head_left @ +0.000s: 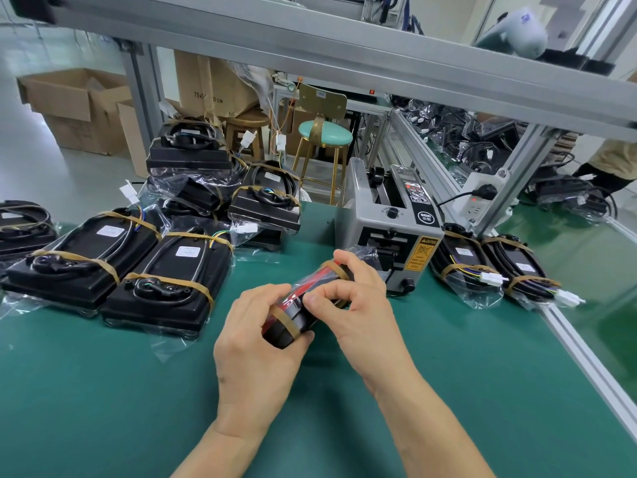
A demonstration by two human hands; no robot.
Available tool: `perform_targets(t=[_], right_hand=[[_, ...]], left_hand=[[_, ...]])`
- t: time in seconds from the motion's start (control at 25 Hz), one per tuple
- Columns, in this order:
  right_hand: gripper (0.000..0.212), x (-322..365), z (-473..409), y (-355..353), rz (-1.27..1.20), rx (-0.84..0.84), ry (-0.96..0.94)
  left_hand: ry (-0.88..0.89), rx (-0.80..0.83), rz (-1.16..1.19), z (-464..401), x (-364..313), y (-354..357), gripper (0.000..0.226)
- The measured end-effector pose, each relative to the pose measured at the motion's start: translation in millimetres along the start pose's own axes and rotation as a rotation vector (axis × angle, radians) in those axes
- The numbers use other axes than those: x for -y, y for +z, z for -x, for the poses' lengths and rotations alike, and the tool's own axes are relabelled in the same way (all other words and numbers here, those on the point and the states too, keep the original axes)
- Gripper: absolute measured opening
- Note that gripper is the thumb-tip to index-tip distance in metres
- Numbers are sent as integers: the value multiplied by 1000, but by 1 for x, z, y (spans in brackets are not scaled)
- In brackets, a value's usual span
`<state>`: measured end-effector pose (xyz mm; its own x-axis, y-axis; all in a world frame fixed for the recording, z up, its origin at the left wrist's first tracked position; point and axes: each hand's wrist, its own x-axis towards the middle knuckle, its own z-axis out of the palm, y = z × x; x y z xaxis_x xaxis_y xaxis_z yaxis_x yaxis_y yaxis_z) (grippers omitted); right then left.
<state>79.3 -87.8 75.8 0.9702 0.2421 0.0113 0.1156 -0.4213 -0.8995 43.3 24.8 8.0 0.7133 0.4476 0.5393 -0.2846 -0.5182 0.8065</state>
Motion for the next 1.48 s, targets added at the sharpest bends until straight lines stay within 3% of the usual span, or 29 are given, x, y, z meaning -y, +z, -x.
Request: perform_targets(t=[0.96,1.48], right_hand=[[15,2,-5,-10,20,81,-9],[17,3,-4,3,182,-28,-36]], left_hand=[[-22,6,10,0,-3,-2,63],[8,-1,-27,0,-4,-1,60]])
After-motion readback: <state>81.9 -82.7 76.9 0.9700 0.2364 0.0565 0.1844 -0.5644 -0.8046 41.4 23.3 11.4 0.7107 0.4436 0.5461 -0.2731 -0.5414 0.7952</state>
